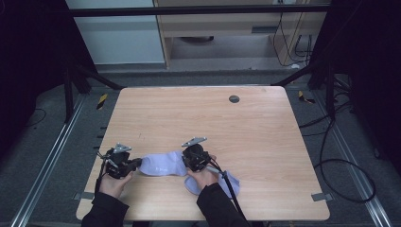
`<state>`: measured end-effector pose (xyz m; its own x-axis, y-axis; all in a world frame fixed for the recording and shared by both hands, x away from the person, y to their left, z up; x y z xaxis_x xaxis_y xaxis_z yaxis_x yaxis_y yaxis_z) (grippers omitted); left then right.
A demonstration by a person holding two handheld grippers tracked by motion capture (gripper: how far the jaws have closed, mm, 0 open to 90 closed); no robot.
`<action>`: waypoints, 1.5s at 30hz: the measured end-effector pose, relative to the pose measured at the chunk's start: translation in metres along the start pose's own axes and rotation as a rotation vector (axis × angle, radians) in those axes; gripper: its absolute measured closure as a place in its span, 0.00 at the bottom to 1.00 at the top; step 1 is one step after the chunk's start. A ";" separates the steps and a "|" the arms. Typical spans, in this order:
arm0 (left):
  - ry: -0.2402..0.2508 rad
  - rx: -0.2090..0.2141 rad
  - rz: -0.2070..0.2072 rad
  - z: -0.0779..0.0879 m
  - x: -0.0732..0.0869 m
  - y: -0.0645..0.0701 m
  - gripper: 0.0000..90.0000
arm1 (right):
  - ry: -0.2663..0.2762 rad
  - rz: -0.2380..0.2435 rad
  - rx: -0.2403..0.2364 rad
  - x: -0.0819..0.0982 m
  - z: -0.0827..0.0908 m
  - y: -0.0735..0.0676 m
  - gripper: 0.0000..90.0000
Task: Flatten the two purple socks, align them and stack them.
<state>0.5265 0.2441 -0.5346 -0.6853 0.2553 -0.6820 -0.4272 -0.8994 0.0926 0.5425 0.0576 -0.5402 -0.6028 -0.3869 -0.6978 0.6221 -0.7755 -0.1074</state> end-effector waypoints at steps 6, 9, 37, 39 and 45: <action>0.049 0.029 -0.015 0.013 -0.013 0.016 0.97 | 0.021 0.003 -0.023 -0.006 0.025 0.002 0.96; 0.060 0.046 -0.033 0.017 -0.018 0.027 0.97 | 0.025 0.014 -0.027 -0.007 0.038 0.004 0.96; 0.018 0.150 -0.156 0.008 -0.027 0.116 0.97 | 0.034 -0.006 0.018 0.034 0.116 0.050 0.96; 0.010 0.157 -0.168 0.006 -0.026 0.121 0.97 | 0.033 -0.009 0.021 0.038 0.120 0.053 0.96; -0.020 0.177 -0.197 -0.005 -0.022 0.139 0.97 | 0.026 -0.026 0.034 0.055 0.128 0.062 0.96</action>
<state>0.4855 0.1119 -0.5107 -0.5900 0.4277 -0.6848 -0.6485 -0.7562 0.0865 0.4842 -0.0760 -0.4943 -0.6049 -0.3540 -0.7133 0.5890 -0.8017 -0.1016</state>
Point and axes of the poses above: each handheld gripper's, and its own axes: z roughly backward along the jaws, x roughly out of its underside, y roughly to its right, the point moved 10 cm from there along -z, roughly forward along the jaws
